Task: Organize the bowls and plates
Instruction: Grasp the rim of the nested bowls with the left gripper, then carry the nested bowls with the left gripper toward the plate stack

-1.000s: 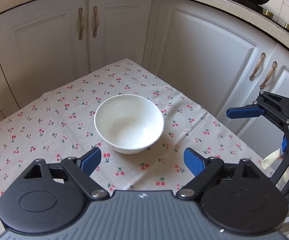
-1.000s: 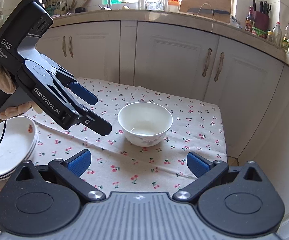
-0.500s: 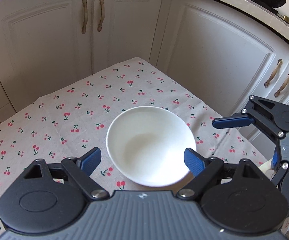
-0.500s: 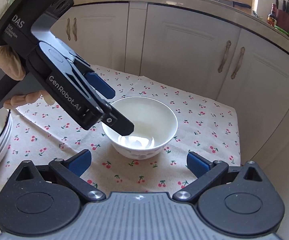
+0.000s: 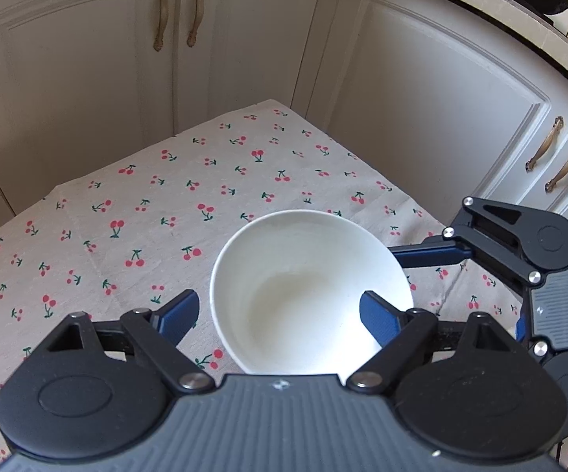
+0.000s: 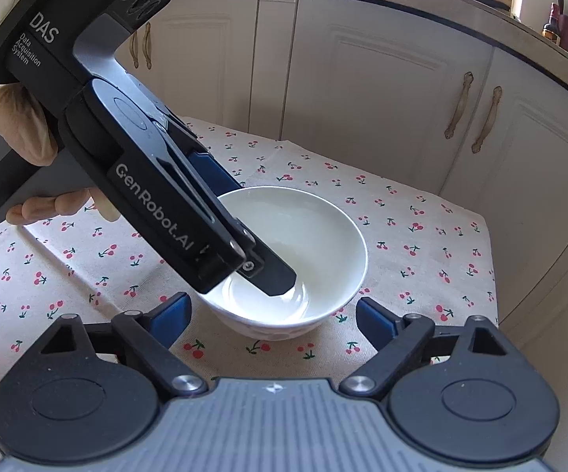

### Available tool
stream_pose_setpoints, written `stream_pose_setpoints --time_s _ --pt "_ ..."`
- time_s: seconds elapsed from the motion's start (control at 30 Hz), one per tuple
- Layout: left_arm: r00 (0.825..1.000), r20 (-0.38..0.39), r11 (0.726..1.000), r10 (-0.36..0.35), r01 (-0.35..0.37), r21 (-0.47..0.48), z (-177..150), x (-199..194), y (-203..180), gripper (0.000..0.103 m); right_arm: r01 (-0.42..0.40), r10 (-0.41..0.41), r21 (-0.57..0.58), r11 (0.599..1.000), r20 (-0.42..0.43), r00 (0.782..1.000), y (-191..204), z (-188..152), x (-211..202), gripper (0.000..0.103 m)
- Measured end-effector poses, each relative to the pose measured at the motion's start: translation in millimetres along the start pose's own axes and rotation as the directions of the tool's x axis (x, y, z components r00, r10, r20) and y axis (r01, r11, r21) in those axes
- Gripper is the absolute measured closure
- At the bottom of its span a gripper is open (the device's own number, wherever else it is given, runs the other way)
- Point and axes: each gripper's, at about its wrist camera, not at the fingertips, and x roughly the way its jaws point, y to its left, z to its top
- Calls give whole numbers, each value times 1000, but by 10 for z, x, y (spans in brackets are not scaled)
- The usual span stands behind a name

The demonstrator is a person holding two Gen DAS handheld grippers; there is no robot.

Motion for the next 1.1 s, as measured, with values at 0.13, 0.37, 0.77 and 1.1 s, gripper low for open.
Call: stream_pose_setpoints --time_s 0.13,0.37,0.77,1.1 --pt "1000 0 1000 -14 14 9 28 13 -17 15 0 0 6 1000 3 1000 -19 5 33 14" --pt "1000 8 999 -25 25 20 45 1 -52 16 2 -2 1 1000 10 1000 -13 8 36 15" --pt "999 17 999 -28 28 25 51 -8 -41 16 -2 1 8 1000 9 1000 -15 14 54 15" --pt "999 16 999 -33 32 38 69 -50 -87 16 13 -13 0 1000 -2 1000 11 20 52 15"
